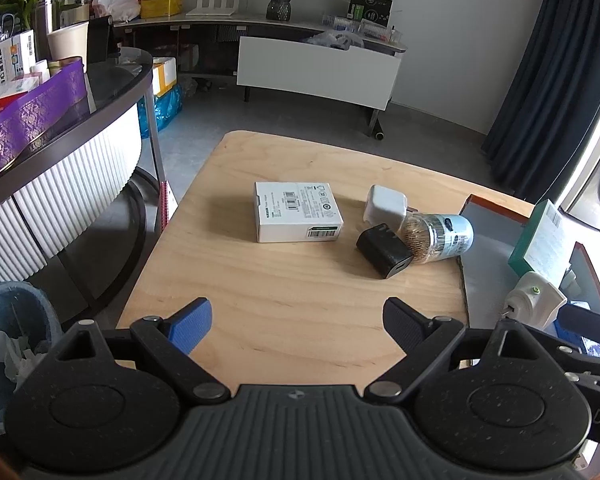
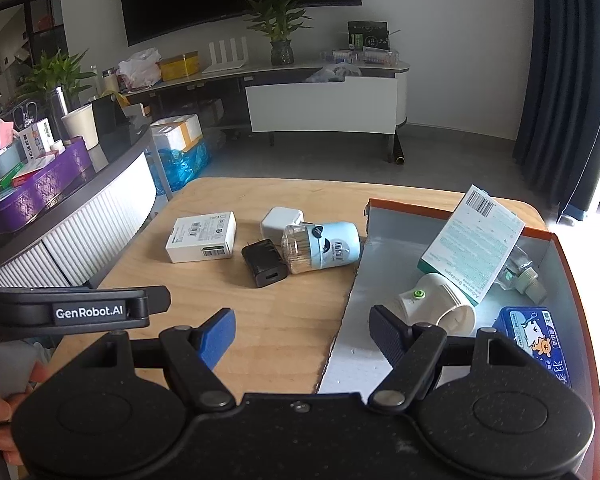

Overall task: Organize rigid objects
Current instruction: 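Withdraw both open tools from the box toward the remaining table items, then grasp the white printed box with left tool while right tool grasps the black charger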

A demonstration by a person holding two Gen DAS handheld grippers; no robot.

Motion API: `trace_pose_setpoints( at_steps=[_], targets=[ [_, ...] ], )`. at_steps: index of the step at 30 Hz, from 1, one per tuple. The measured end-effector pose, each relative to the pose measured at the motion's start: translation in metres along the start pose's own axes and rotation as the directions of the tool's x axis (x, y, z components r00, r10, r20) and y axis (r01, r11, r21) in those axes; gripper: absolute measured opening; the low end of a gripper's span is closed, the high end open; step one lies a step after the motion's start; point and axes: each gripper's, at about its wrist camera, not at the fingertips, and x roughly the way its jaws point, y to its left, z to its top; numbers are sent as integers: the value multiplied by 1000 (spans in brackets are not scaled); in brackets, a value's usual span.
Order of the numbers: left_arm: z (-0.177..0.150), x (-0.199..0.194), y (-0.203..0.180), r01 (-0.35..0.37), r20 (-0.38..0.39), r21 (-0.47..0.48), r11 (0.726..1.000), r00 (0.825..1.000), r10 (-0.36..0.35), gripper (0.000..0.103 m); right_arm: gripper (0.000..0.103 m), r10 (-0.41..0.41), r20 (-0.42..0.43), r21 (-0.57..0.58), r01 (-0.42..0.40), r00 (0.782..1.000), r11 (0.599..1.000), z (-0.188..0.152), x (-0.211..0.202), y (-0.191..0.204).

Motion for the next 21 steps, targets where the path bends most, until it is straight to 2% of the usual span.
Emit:
trace_pose_setpoints(
  at_steps=[6, 9, 16, 21],
  targets=[
    [8, 15, 1, -15, -7, 0, 1000, 1000, 15, 96, 87, 5, -2, -13, -5, 1000, 1000, 5, 8, 1],
    [15, 26, 1, -25, 3, -2, 1000, 1000, 25, 100, 87, 6, -6, -12, -6, 1000, 1000, 8, 13, -1],
    [41, 62, -4, -45, 13, -23, 999, 999, 45, 103, 87, 5, -8, -7, -5, 1000, 1000, 17, 25, -7],
    [54, 92, -6, -74, -8, -35, 997, 997, 74, 103, 87, 4, -10, -3, -4, 1000, 1000, 23, 34, -11]
  ],
)
